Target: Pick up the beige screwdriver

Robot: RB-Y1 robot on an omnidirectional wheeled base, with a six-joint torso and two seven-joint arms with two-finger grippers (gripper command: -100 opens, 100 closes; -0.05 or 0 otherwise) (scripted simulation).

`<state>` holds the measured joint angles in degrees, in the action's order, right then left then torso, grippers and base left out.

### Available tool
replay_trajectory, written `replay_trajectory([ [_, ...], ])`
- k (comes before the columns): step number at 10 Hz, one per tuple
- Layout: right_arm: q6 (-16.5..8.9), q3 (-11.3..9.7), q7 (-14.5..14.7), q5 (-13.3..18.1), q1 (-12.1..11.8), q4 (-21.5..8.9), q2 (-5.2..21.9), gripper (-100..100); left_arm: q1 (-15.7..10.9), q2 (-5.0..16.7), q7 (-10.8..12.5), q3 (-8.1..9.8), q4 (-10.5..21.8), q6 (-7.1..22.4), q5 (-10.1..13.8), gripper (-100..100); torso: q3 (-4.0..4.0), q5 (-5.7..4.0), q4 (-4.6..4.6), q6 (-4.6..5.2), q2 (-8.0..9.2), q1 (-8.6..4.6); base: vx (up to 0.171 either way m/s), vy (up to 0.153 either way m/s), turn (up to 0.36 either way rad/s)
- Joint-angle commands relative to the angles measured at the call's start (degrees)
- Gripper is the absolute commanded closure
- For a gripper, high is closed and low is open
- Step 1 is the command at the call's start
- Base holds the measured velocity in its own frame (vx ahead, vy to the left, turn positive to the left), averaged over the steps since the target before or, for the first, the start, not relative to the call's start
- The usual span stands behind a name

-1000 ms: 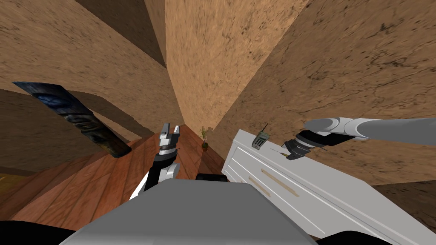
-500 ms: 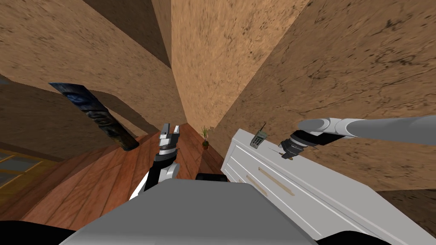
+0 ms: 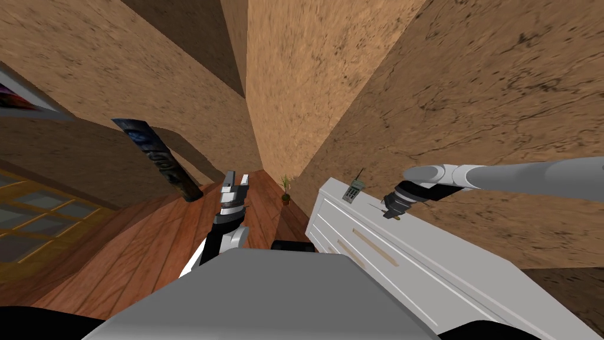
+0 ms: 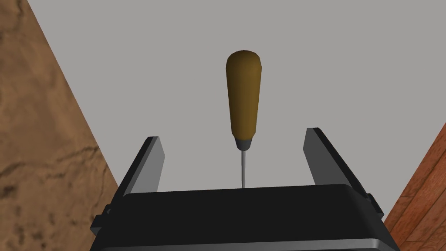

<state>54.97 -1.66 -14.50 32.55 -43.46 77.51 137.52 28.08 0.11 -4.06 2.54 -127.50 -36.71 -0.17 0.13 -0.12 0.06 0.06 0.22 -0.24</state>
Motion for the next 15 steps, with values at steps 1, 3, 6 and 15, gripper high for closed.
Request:
replay_trajectory([
  [1,-1.1,0.6,-2.9,0.6,-0.1,1.7,0.5,-100,0.0,0.0,0.0,0.0,0.0,0.0,0.0,0,0.0,0.0,0.0,0.0,0.0,0.0,-0.077,-0.069,0.128],
  [3,-1.7,1.1,-4.8,1.0,-0.3,2.6,0.9,-100,0.0,0.0,0.0,0.0,0.0,0.0,0.0,0,0.07,-0.01,0.02,-0.01,0.12,-0.04,-0.082,-0.068,0.105],
  [6,-1.7,0.8,-4.5,1.0,0.1,2.7,0.8,100,0.0,0.0,0.0,0.0,0.0,0.0,0.0,0,-0.07,0.04,-0.02,0.02,-0.14,0.17,-0.009,-0.008,-0.002],
  [15,1.5,-1.5,3.7,-0.8,1.0,-2.0,-0.9,100,0.0,0.0,0.0,0.0,0.0,0.0,0.0,0,-0.37,0.12,-0.15,0.0,-0.64,0.52,0.053,0.046,-0.07],
])
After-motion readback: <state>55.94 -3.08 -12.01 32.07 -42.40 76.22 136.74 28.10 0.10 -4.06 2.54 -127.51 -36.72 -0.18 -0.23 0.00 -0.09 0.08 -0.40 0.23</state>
